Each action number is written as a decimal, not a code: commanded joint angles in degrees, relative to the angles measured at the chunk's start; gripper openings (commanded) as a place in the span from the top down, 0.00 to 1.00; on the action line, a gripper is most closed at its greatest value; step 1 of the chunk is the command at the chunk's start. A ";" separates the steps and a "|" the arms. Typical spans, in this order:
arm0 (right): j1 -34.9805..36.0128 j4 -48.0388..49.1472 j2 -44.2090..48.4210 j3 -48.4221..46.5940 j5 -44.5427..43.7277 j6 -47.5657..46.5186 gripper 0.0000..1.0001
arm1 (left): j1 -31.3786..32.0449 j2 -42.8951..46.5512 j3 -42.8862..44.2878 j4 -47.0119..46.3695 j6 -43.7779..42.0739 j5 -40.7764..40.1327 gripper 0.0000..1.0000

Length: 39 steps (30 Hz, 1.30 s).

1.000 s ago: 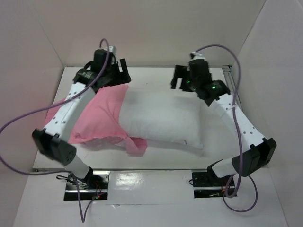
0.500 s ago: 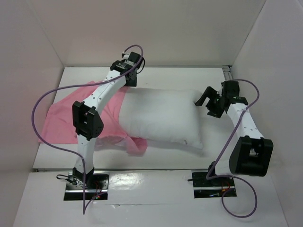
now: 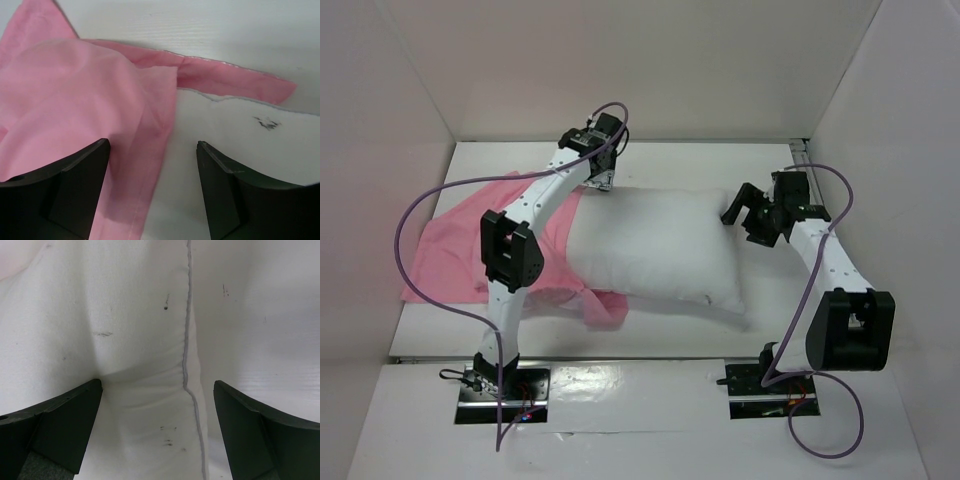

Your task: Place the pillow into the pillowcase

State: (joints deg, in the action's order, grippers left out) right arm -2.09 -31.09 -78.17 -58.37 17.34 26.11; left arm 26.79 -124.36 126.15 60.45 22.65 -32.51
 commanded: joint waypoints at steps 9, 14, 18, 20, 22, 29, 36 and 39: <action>1.38 -1.16 1.88 1.15 -1.70 -1.32 0.00 | 0.20 4.30 -0.64 5.56 -4.02 5.97 0.28; 1.38 -1.69 1.88 0.62 -2.23 -1.32 0.00 | 0.20 3.25 -2.05 7.66 -2.80 3.96 0.29; 1.38 -1.69 1.88 0.62 -2.23 -1.32 0.00 | 0.20 1.66 -0.74 8.72 0.09 -1.93 0.39; 1.38 -2.22 1.88 0.10 -2.23 -1.85 0.00 | 0.20 1.04 0.93 9.25 1.16 -5.44 0.45; 1.38 -2.22 2.41 0.10 -2.23 -1.85 0.00 | -0.41 1.04 2.34 9.25 1.16 -5.98 0.53; 1.38 -2.75 3.46 0.10 -2.84 -2.47 0.00 | -2.35 -0.63 6.22 8.46 0.64 -5.98 0.72; 2.17 5.48 1.19 0.80 4.86 -0.54 0.00 | -1.30 3.85 3.60 2.76 -0.15 4.36 1.00; 6.64 15.21 -1.80 2.20 12.24 3.32 0.00 | 1.24 6.74 1.56 -2.15 -0.86 12.80 1.00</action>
State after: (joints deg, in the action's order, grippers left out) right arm 0.19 -27.55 -77.89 -57.56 18.90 26.28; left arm 25.23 -122.96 128.62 64.23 22.59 -28.45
